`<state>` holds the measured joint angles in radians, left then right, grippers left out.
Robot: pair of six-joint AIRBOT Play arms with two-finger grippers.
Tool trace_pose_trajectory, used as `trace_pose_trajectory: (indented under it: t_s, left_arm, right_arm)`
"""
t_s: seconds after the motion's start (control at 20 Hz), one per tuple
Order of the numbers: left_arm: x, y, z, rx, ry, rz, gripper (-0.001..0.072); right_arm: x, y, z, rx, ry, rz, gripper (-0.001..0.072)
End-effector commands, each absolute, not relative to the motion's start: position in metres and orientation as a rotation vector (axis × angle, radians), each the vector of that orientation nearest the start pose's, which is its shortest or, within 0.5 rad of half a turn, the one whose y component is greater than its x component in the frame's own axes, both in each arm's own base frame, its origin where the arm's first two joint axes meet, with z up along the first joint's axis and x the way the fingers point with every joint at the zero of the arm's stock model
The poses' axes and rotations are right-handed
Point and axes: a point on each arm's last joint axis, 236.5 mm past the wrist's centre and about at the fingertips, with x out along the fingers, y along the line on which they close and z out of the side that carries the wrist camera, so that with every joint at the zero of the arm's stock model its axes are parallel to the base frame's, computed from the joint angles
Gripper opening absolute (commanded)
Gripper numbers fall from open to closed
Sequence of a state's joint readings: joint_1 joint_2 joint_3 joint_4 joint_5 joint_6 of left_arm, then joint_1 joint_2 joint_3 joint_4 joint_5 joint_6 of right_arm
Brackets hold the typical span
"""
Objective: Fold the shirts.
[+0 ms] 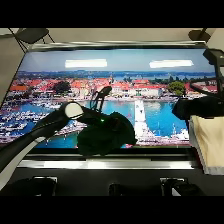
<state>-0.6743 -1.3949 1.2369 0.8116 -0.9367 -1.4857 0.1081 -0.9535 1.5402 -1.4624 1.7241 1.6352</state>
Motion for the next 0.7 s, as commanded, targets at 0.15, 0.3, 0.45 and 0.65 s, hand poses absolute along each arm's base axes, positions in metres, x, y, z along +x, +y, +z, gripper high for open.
trace_pose_trajectory:
  t_s: [0.15,0.3,0.45,0.65]
  left_arm:
    - [0.35,-0.31,0.078,-0.309,1.267,-0.819,0.0665]
    - [0.368,-0.182,0.091,-0.208,1.278,-0.559,0.0664]
    - [0.328,-0.1,0.052,-0.187,1.394,-0.353,0.0665]
    - [0.248,-0.105,-0.034,-0.358,1.547,-0.296,0.0664]
  right_arm:
    - [0.31,0.076,0.164,0.091,1.279,0.213,0.061]
    - [0.303,0.115,0.128,0.197,1.4,0.358,0.061]
    - [0.28,0.136,0.078,0.288,1.523,0.43,0.0609]
    - [0.243,0.132,0.007,0.308,1.673,0.411,0.0612]
